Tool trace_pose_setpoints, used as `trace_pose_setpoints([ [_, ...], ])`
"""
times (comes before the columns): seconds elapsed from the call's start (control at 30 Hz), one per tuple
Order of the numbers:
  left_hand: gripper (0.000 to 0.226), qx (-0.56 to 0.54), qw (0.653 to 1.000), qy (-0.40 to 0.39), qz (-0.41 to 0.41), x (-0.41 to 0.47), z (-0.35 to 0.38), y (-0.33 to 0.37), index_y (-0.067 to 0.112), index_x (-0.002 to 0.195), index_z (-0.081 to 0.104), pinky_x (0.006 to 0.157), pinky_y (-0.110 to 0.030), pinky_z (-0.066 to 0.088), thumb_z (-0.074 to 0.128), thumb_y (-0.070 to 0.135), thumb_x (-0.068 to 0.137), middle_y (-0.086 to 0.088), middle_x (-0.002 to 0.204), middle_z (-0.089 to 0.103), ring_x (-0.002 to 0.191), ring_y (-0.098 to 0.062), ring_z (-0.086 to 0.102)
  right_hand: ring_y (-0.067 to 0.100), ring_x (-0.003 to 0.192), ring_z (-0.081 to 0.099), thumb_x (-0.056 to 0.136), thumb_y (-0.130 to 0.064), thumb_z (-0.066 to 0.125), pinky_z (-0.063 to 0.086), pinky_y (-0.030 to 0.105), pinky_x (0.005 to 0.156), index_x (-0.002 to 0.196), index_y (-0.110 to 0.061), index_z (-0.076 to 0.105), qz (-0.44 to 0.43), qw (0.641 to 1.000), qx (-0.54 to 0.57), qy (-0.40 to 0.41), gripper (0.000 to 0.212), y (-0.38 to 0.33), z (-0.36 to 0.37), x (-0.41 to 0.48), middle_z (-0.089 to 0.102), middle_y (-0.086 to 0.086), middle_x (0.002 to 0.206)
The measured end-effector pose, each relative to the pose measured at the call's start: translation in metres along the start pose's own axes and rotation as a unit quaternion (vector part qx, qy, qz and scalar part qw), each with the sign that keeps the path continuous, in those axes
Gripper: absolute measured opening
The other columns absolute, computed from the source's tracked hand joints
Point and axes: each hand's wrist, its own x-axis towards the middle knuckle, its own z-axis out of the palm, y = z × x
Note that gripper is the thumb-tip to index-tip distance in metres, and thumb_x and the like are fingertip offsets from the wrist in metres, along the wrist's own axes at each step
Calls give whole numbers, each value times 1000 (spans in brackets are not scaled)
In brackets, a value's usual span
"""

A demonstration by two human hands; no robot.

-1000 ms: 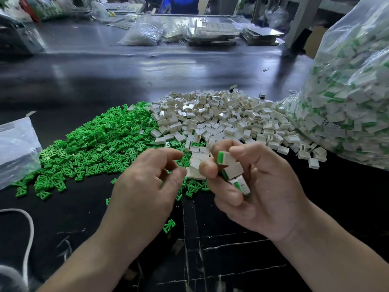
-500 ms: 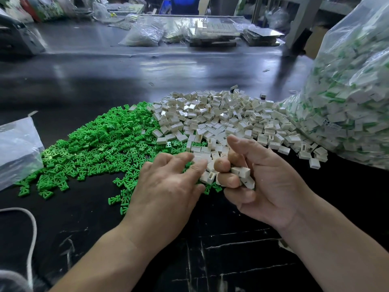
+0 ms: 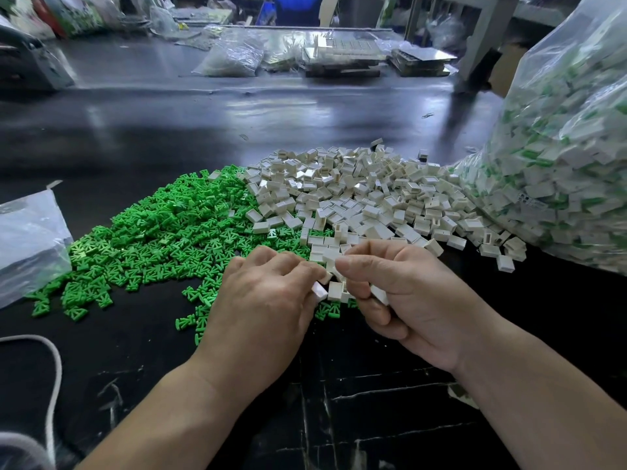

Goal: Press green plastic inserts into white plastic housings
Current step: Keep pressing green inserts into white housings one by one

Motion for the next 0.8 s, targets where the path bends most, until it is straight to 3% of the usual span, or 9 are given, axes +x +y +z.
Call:
trace_pose_setpoints([
  [0.07,19,1,1000,-5,8,0,0,1,26,105,70,74,-40,42,61,30,89,9,93,69,90,-22,57,11,41,38,89,-20,72,26,17,35,72,-25,70,-5,1000,-17,2,18,1,0,1,52,1,65],
  [0.23,18,-8,1000,6,8,0,0,0,24,101,72,71,-39,42,72,16,84,8,83,68,82,-23,57,11,40,39,79,-27,74,26,16,35,72,-26,70,-16,999,-31,2,8,3,2,2,52,0,64],
  [0.33,18,-58,998,15,10,0,0,1,20,105,72,75,-39,47,69,13,88,7,89,68,84,-20,56,11,40,40,83,-27,76,27,17,35,72,-27,70,-19,999,-45,8,12,4,1,2,53,0,64],
  [0.37,20,-98,995,25,-8,0,-1,2,21,107,71,77,-33,48,68,14,89,9,93,67,88,-16,56,10,41,40,87,-25,75,27,17,35,73,-27,71,-21,998,-57,11,15,4,1,2,53,0,64],
  [0.47,28,-294,947,77,-109,-1,-8,5,31,110,69,77,-8,46,71,17,86,18,98,67,95,-1,62,10,42,42,93,-24,70,28,18,35,77,-27,72,-17,997,-70,9,17,2,2,-1,54,-1,65],
  [0.6,35,-434,888,91,-120,-3,-17,12,33,114,65,81,-20,54,72,20,82,10,105,69,100,-15,67,9,42,40,96,-33,63,25,16,36,90,-19,74,21,999,-15,-44,19,-1,5,-4,55,0,67],
  [0.67,37,-430,891,92,-108,-5,-19,17,32,114,64,82,-21,55,72,19,80,8,106,68,100,-16,67,9,42,40,95,-35,62,25,15,36,82,-19,73,36,997,6,-68,23,-2,8,-5,54,2,67],
  [0.8,40,-359,923,109,-90,-4,-21,21,31,114,64,81,-11,48,76,14,79,12,109,66,102,-9,65,9,45,39,90,-33,62,24,16,35,78,-15,67,53,993,36,-102,22,-3,9,-7,52,3,69],
])
